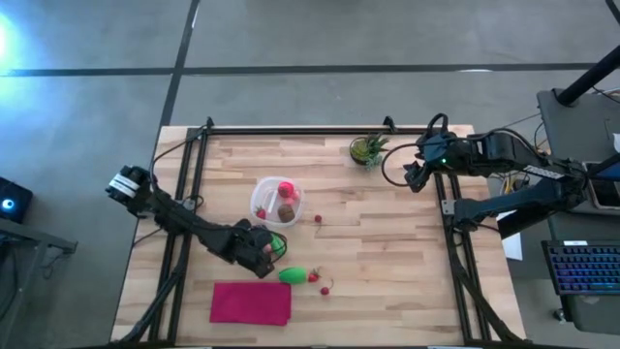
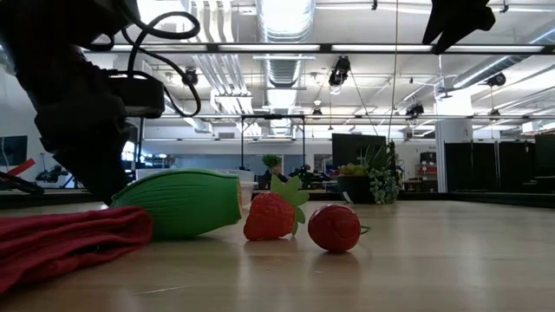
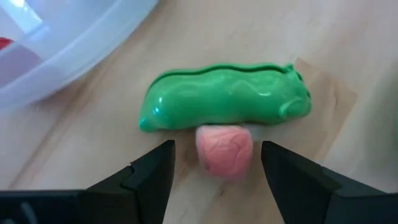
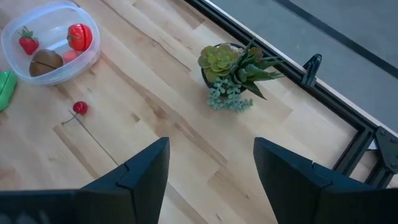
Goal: Pick and placing Produce into tupperware
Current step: Put the pink peach into the transparent bin
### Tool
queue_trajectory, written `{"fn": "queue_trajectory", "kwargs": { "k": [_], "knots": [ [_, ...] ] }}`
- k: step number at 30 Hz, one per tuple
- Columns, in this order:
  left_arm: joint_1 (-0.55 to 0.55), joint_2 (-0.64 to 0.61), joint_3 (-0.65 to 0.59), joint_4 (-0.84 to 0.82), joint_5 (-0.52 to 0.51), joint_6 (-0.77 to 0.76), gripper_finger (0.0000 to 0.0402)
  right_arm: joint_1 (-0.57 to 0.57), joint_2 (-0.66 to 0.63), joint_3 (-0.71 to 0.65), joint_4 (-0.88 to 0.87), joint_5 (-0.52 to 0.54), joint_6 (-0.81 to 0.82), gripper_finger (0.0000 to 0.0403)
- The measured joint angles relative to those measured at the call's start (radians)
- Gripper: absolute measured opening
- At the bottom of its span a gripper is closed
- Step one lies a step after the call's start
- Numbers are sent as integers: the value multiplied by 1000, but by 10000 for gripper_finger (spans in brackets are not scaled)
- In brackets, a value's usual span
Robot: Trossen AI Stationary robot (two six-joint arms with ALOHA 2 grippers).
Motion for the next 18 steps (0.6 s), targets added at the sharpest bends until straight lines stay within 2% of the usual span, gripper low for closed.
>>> {"fn": "queue_trajectory", "kwargs": {
  "k": [8,18],
  "knots": [
    [4,7,0,23,-4,1,163,0,0,0,0,0,-12,226],
    [6,7,2,21,-4,1,113,0,0,0,0,0,-19,226]
  ]
}}
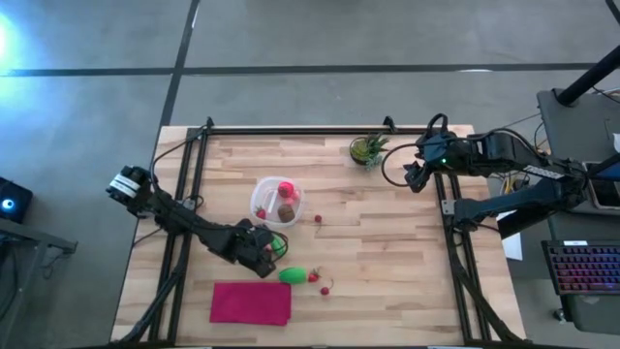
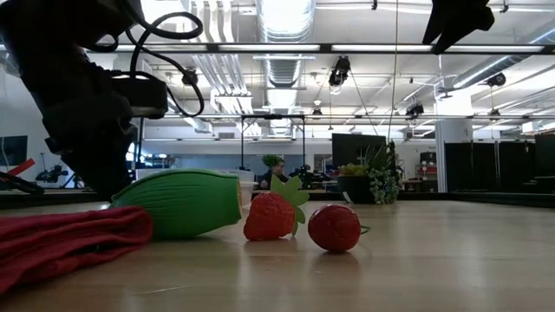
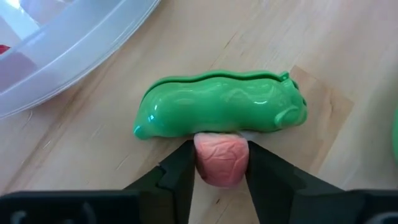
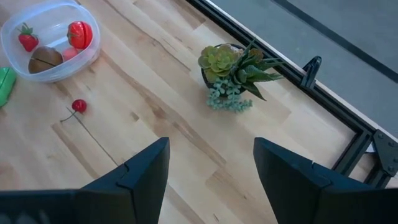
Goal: Pick and placing Produce into tupperware
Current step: Put the pink peach into the transparent bin, then put the green pea into the transparent bin
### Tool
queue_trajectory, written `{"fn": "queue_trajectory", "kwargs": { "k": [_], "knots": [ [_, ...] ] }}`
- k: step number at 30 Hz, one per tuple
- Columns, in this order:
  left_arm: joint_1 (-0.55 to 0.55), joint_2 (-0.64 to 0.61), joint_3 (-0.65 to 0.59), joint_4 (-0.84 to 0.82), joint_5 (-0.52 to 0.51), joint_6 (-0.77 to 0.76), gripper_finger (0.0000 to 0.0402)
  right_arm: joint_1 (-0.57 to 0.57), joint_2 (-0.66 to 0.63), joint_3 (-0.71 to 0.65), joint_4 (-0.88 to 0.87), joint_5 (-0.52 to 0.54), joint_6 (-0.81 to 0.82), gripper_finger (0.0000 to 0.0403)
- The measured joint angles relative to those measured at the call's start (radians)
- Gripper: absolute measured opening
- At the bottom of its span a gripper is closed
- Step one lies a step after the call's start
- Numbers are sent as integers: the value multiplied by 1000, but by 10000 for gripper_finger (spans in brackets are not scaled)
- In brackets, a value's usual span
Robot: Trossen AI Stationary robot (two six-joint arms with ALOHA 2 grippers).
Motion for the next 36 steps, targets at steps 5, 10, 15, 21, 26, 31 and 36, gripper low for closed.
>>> {"fn": "queue_trajectory", "kwargs": {
  "k": [5,10,15,21,26,31,36],
  "knots": [
    [0,-14,11,-1,0,1,92,0,0,0,0,0,0,226],
    [0,-42,11,-12,1,1,88,0,0,0,0,-1,0,226],
    [2,-141,45,-118,1,10,87,0,0,0,0,-8,1,226],
    [104,-304,155,-343,-96,116,86,0,0,0,3,-20,4,226],
    [317,-361,156,-357,1,301,89,0,1,0,9,-18,3,226],
    [494,-297,132,-345,60,412,126,0,1,0,10,-18,3,226],
    [539,-214,142,-336,81,449,191,0,1,0,10,-18,8,226]
  ]
}}
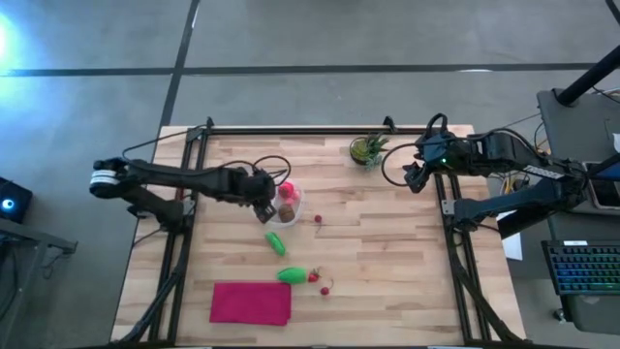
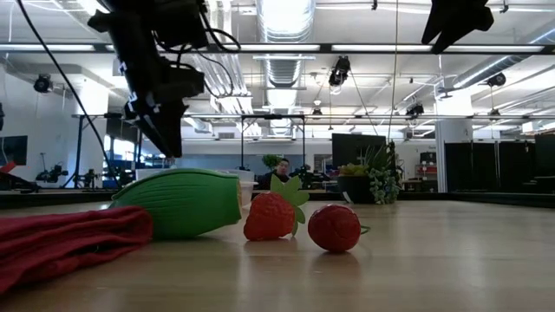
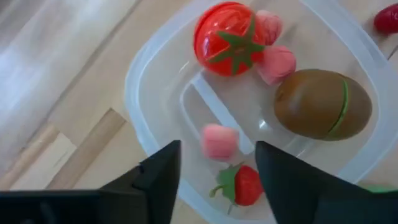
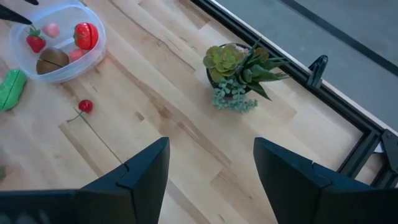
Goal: Pick and placing Produce into tupperware
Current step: Put the green pea into the transparent bin
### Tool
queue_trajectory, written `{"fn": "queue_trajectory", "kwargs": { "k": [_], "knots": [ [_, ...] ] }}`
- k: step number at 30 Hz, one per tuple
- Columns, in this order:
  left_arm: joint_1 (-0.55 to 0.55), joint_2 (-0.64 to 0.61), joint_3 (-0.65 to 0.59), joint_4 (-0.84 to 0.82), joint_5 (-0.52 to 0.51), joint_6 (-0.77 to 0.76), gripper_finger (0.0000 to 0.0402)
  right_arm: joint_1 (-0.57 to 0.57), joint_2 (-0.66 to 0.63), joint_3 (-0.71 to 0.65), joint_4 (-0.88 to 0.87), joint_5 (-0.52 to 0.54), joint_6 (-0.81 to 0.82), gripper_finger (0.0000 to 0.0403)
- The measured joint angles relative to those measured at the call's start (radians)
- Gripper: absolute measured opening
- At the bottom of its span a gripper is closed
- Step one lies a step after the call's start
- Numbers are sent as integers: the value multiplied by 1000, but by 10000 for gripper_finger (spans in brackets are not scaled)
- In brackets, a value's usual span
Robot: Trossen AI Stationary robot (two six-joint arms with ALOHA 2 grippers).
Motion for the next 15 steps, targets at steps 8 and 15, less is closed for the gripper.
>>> {"fn": "queue_trajectory", "kwargs": {
  "k": [8,15],
  "knots": [
    [-50,-8,62,-2,183,49,245,0,0,0,-7,0,3,226],
    [-254,-97,103,-8,282,128,246,0,0,0,-10,0,-5,226]
  ]
}}
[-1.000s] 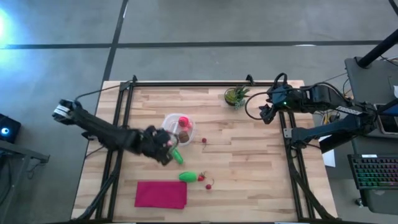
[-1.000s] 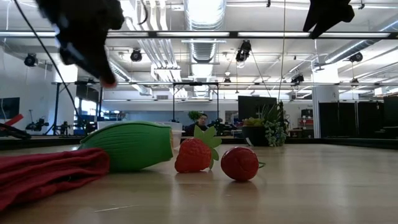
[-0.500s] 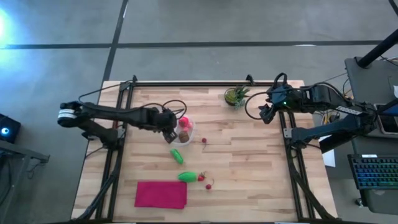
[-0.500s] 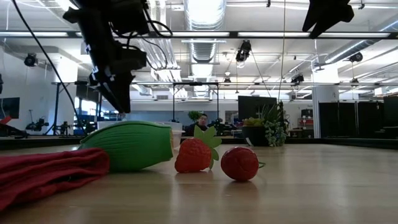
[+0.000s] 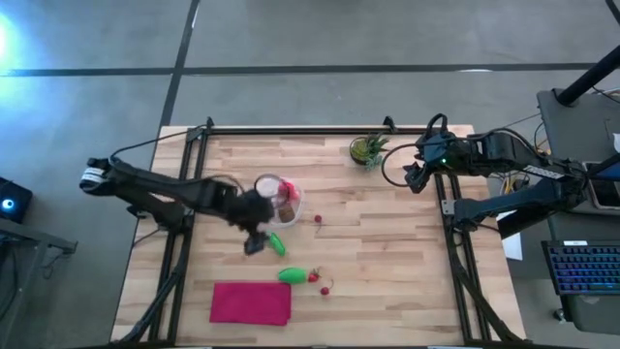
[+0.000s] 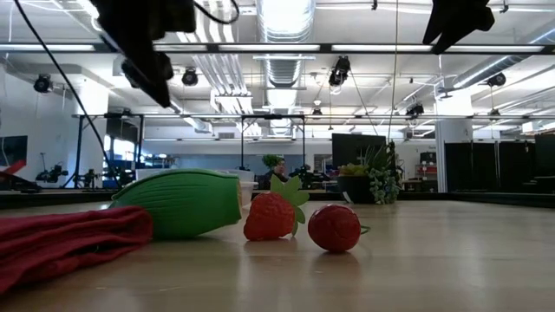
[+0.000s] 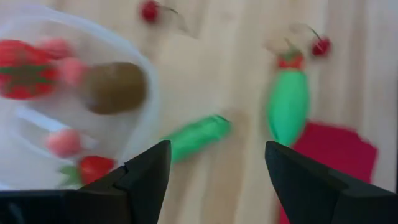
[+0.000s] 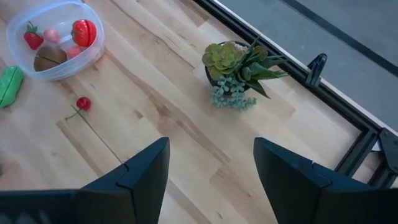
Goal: Pick and placing Produce into tupperware
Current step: Put the green pea into the transparent bin
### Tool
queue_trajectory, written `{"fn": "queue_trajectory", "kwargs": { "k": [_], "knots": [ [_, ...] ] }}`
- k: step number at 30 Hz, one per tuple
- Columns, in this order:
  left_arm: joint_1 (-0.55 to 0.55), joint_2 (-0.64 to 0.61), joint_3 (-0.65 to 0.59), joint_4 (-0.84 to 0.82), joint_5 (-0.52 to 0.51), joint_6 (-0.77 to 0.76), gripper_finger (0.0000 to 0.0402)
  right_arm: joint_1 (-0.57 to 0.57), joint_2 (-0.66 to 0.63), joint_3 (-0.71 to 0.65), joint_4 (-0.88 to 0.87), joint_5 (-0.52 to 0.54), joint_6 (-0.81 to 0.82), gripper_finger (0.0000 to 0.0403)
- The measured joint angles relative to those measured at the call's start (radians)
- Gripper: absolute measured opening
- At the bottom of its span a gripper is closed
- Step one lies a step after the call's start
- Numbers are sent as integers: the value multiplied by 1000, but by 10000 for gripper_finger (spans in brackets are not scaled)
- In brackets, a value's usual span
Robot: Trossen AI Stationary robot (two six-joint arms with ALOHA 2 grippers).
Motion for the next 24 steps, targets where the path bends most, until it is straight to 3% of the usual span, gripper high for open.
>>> {"fn": "queue_trajectory", "kwargs": {
  "k": [3,7,9,14,19,24],
  "knots": [
    [-109,21,-2,25,-25,20,246,0,0,0,0,0,-1,226],
    [-210,95,0,78,-49,319,246,0,0,0,0,0,-23,226],
    [-222,146,13,54,-92,433,246,0,0,0,0,0,-26,226],
    [-197,263,48,-19,-259,500,246,0,-1,0,-5,-27,-21,226],
    [-177,326,60,26,-193,691,246,0,-1,0,-6,-34,-19,226],
    [-168,348,56,45,-159,740,246,0,-1,0,-6,-34,-10,226]
  ]
}}
